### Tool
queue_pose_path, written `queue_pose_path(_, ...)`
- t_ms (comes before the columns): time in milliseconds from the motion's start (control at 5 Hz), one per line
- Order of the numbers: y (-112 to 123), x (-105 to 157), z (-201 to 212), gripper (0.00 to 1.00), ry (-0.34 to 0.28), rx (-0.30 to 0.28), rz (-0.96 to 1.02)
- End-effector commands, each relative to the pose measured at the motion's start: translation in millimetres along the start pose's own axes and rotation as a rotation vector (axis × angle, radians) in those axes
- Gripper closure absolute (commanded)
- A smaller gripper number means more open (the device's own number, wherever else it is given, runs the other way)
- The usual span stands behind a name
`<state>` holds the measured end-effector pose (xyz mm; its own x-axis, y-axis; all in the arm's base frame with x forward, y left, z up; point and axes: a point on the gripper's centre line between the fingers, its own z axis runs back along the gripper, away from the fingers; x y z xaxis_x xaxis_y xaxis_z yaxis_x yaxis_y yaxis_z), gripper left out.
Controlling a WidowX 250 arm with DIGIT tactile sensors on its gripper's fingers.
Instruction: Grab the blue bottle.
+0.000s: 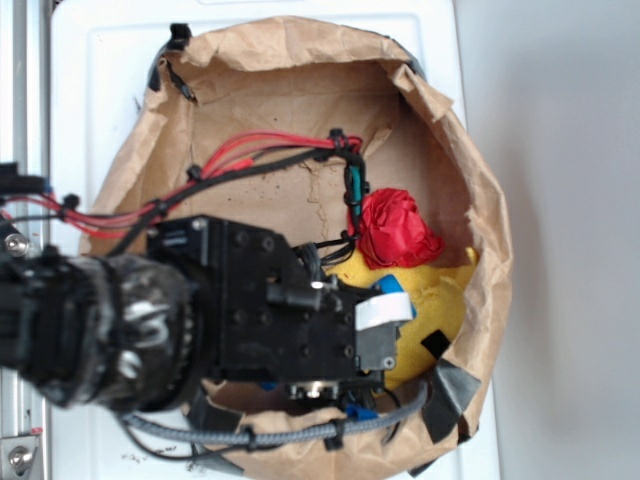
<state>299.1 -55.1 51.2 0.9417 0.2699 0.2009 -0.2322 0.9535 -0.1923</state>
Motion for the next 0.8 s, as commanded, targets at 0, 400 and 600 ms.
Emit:
queue_pose_path(0, 29.1, 51.4, 106.6, 1.0, -0.043, -0.124, 0.097)
queue_pose_path(400, 62.2, 52.6, 159.0, 1.0, -0.157, 0.071, 0.169)
queue_pose_path(600, 76.2, 33.9, 184.1, 1.0, -0.226, 0.087, 0.139)
